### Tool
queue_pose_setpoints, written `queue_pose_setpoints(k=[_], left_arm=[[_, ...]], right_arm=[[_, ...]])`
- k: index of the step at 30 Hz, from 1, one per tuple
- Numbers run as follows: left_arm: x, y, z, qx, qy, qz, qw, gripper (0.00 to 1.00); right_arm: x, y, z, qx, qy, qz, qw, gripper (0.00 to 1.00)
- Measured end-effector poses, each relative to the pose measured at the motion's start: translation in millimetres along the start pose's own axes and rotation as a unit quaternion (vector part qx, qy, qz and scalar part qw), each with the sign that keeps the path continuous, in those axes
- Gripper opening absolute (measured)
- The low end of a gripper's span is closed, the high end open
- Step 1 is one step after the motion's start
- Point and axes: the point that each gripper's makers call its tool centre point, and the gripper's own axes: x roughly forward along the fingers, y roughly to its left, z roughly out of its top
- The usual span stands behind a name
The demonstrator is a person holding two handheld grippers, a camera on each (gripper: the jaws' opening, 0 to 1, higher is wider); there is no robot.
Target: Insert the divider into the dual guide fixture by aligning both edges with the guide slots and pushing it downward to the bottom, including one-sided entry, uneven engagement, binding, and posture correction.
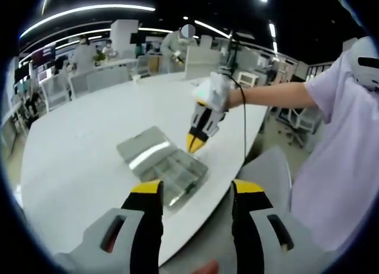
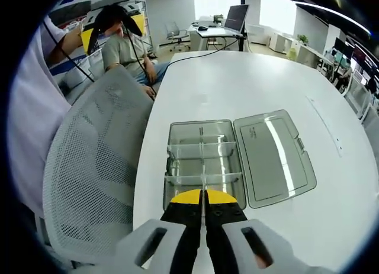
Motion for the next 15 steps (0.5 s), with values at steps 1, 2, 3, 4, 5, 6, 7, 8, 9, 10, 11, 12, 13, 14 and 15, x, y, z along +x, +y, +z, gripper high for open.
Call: queue_pose_setpoints(k=[1, 2, 3, 4, 5, 6, 7, 8, 9, 10, 11, 12, 13, 14, 15], left_arm=[[0.1, -0.1, -0.3, 0.000, 0.000, 0.000, 1.0000, 0.44], [0.2, -0.2, -0.5, -0.001, 0.000, -0.001, 1.0000, 0.44], [0.3, -0.1, -0.5, -0.001, -0.001, -0.001, 1.0000, 0.44], [0.2, 0.0, -0.5, -0.001, -0.001, -0.001, 1.0000, 0.44], [0.1, 0.1, -0.4, -0.002, -0.002, 0.000, 1.0000, 0.44], [-0.2, 0.4, -0.3, -0.002, -0.003, 0.000, 1.0000, 0.44], [-0.5, 0.7, -0.5, -0.002, -0.004, 0.000, 1.0000, 0.44], [-0.9, 0.8, -0.5, -0.003, -0.005, 0.000, 1.0000, 0.44], [-1.1, 0.9, -0.6, -0.003, -0.006, 0.001, 1.0000, 0.44], [-1.4, 0.9, -0.9, -0.003, -0.006, 0.001, 1.0000, 0.44], [-1.6, 1.0, -1.3, -0.004, -0.006, 0.001, 1.0000, 0.44], [-1.8, 1.0, -1.5, -0.004, -0.007, 0.001, 1.0000, 0.44], [-2.0, 0.8, -1.9, -0.005, -0.008, 0.001, 1.0000, 0.44], [-2.2, 0.8, -2.1, -0.004, -0.008, 0.001, 1.0000, 0.44], [-2.6, 0.8, -2.6, -0.005, -0.008, 0.001, 1.0000, 0.44]], right_arm=[[0.0, 0.6, 0.2, -0.004, 0.004, 0.000, 1.0000, 0.00], [0.1, 1.1, 0.0, -0.009, 0.009, 0.000, 0.9999, 0.00], [-0.1, 0.9, -0.2, -0.010, 0.012, -0.001, 0.9999, 0.00], [-0.2, 1.3, -0.4, -0.012, 0.015, -0.001, 0.9998, 0.00], [-0.3, 1.4, -0.6, -0.012, 0.016, 0.000, 0.9998, 0.00], [-0.5, 1.9, -1.3, -0.011, 0.019, 0.001, 0.9998, 0.00], [-0.7, 1.5, -2.1, -0.012, 0.022, 0.000, 0.9997, 0.00], [-0.8, 1.2, -2.8, -0.011, 0.026, -0.001, 0.9996, 0.00], [-0.7, 1.3, -2.9, -0.008, 0.027, 0.000, 0.9996, 0.00], [-0.4, 1.9, -2.6, -0.007, 0.028, 0.001, 0.9996, 0.00], [0.4, 1.2, -2.3, -0.006, 0.031, -0.001, 0.9995, 0.00], [1.1, 1.3, -2.3, -0.006, 0.034, -0.001, 0.9994, 0.00], [2.3, 2.0, -2.4, -0.005, 0.040, 0.000, 0.9992, 0.00], [3.2, 1.6, -2.1, -0.004, 0.042, -0.001, 0.9991, 0.00], [3.9, 1.5, -2.0, -0.007, 0.048, -0.002, 0.9988, 0.00]])
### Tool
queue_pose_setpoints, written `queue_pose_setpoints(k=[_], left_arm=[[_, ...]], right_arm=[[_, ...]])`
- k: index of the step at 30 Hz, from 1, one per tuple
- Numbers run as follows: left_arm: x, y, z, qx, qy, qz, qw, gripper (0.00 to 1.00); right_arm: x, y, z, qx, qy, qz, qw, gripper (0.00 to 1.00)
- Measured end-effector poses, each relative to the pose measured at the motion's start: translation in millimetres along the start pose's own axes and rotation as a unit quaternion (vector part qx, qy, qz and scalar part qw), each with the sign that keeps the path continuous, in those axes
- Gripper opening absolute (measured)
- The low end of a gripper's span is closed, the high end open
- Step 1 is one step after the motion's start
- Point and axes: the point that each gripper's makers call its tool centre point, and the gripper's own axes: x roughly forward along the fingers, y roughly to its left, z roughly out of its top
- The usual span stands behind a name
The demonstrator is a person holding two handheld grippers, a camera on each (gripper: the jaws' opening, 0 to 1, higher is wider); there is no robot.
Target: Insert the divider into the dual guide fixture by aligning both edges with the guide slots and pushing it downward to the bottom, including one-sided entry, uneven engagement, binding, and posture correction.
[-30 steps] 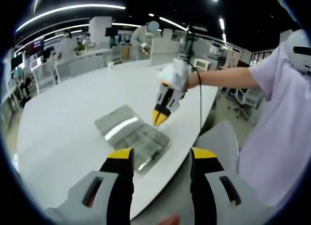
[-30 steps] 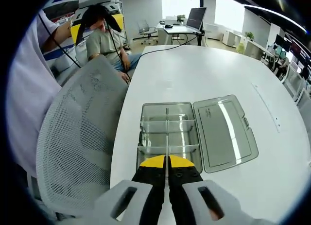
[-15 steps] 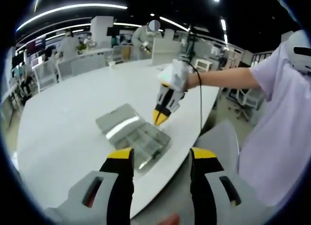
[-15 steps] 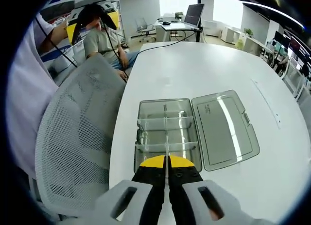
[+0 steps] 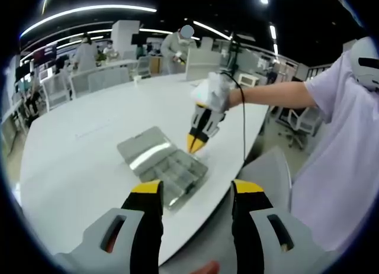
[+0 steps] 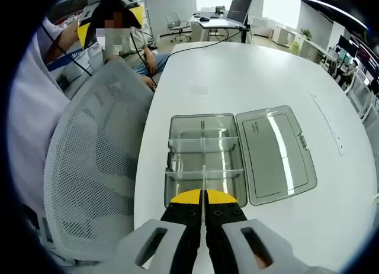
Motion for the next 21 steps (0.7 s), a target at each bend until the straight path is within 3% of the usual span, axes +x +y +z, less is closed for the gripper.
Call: queue_pose_setpoints(k=[12, 21], left_arm=[[-3.8, 1.1, -3.6, -0.008, -0.009, 0.003, 0.9999, 0.44], [-5.6, 2.2, -5.2, -0.011, -0.012, 0.005, 0.9999, 0.44]], right_arm=[[2.5, -1.8, 0.9, -0.008, 0.031, -0.002, 0.9995, 0.00], [-1.2, -1.5, 3.2, -0.008, 0.029, -0.002, 0.9995, 0.00]])
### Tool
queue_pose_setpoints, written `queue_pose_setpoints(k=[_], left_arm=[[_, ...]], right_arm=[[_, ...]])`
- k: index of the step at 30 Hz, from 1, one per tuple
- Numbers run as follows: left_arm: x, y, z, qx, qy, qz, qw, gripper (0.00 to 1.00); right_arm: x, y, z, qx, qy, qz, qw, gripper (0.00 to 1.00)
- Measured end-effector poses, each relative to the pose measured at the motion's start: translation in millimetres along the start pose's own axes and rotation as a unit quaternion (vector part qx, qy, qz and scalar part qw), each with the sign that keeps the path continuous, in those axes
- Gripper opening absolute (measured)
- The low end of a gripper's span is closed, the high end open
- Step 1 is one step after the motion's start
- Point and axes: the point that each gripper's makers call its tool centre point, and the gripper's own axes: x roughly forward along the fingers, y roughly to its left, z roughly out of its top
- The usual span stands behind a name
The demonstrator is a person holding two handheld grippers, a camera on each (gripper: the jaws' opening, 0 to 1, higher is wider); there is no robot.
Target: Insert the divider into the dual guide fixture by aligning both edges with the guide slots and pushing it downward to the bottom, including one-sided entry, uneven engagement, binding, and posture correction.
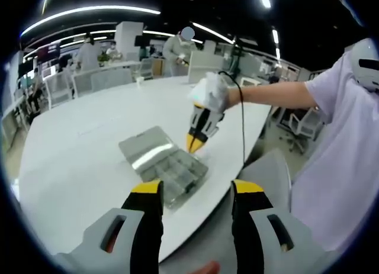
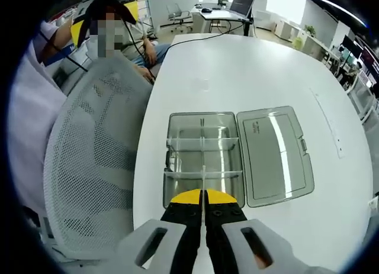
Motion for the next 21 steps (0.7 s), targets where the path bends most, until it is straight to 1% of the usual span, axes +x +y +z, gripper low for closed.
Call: queue_pose_setpoints(k=[7, 21], left_arm=[[0.3, 0.6, 0.1, -0.001, -0.001, 0.000, 1.0000, 0.44], [-0.4, 2.2, -0.3, -0.001, 0.000, 0.003, 1.0000, 0.44]], right_arm=[[-4.3, 1.4, 3.0, 0.000, -0.007, -0.002, 1.0000, 0.00], [5.6, -0.3, 0.2, 0.007, 0.003, 0.007, 0.9999, 0.00]])
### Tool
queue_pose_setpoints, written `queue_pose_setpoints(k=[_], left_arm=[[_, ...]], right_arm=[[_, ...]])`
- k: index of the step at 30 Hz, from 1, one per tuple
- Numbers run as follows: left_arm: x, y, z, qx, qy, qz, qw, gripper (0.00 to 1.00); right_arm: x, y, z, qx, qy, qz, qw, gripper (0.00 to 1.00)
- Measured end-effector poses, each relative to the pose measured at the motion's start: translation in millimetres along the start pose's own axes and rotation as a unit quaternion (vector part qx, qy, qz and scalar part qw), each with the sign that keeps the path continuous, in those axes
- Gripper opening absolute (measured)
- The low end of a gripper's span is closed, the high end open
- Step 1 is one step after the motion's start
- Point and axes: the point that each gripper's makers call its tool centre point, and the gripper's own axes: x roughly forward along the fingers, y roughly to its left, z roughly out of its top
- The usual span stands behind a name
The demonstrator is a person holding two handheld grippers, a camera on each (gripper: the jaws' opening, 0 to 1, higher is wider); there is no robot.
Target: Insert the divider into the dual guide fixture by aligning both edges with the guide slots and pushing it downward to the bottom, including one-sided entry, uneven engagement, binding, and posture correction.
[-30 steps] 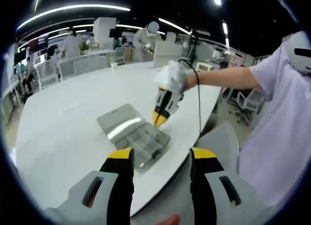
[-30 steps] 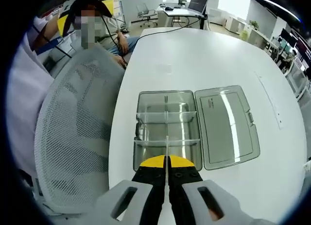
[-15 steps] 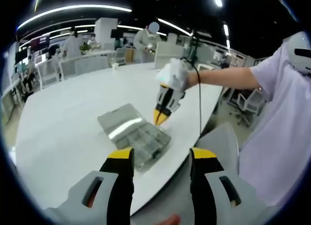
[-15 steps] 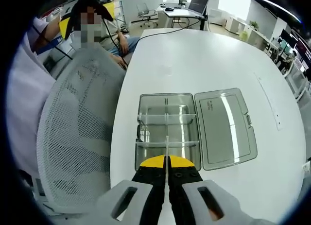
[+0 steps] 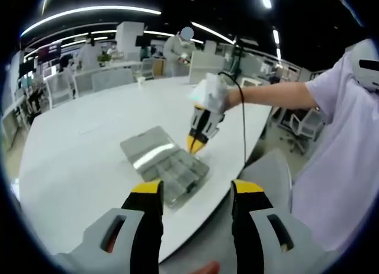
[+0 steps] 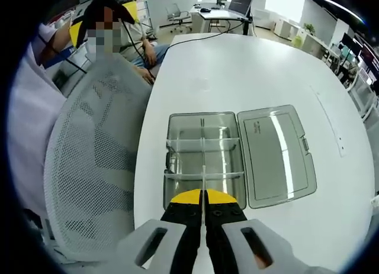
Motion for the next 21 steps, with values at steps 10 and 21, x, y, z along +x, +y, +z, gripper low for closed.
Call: queue_pose_setpoints(k=[10, 21], left_arm=[[-1, 1.8, -1.3, -0.004, -0.001, 0.003, 1.0000, 0.44], [1, 2.9, -1.0, -0.006, 0.002, 0.004, 1.0000, 0.44]], right_arm=[[5, -1, -5.3, -0.004, 0.009, 0.009, 0.9999, 0.00], [12, -2, -11.4, -0.001, 0.008, 0.018, 0.9998, 0.00]])
